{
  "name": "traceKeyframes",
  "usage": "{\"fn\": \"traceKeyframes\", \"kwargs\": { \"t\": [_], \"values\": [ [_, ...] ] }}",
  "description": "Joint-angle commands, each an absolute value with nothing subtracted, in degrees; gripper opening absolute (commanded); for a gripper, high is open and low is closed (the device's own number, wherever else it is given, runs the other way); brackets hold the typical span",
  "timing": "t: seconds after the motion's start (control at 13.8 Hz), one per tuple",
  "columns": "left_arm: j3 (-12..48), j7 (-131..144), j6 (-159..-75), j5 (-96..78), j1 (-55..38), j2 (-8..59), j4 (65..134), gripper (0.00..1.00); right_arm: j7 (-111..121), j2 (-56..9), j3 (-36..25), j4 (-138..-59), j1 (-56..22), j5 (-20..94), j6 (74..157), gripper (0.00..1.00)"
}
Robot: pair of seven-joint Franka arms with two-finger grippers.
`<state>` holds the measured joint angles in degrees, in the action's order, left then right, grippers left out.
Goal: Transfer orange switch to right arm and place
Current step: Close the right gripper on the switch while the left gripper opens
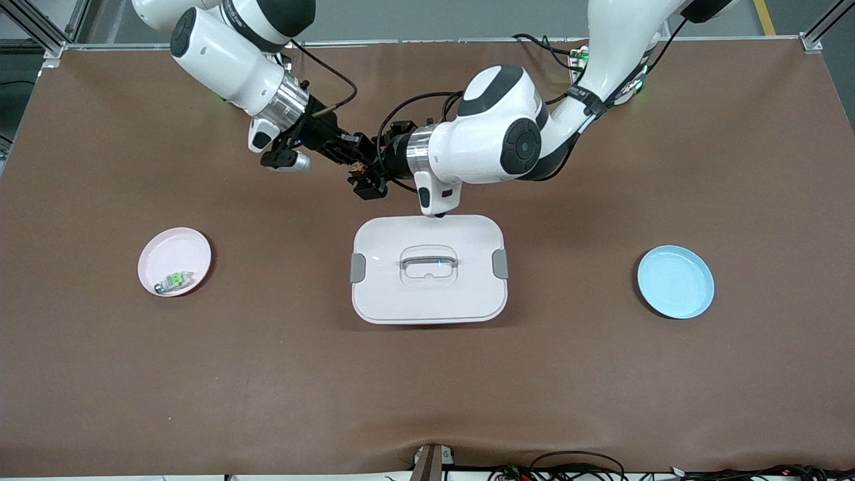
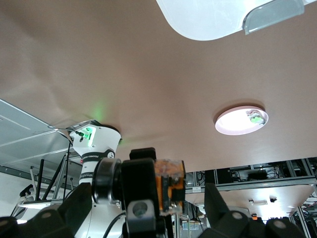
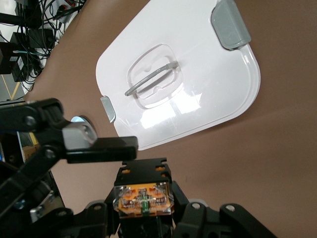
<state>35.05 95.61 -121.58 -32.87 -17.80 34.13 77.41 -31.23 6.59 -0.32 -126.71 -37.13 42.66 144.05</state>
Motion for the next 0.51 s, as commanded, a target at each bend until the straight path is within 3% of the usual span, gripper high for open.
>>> {"fn": "traceKeyframes", "kwargs": {
  "t": [0.0,0.29,0.43],
  "values": [
    [34.63,96.77,-121.29,-33.40,-17.49,32.70,76.99,1.00,-29.97,8.52,-0.17,-127.71,-36.30,43.77,141.00,0.01],
    [29.99,96.68,-120.68,-30.69,-16.79,29.19,77.08,1.00,-24.90,12.56,-0.35,-127.79,-32.80,42.54,131.42,0.01],
    [26.82,96.50,-120.32,-23.07,-16.61,27.17,77.08,1.00,-20.93,14.67,-0.26,-127.79,-29.19,34.51,124.49,0.01]
  ]
}}
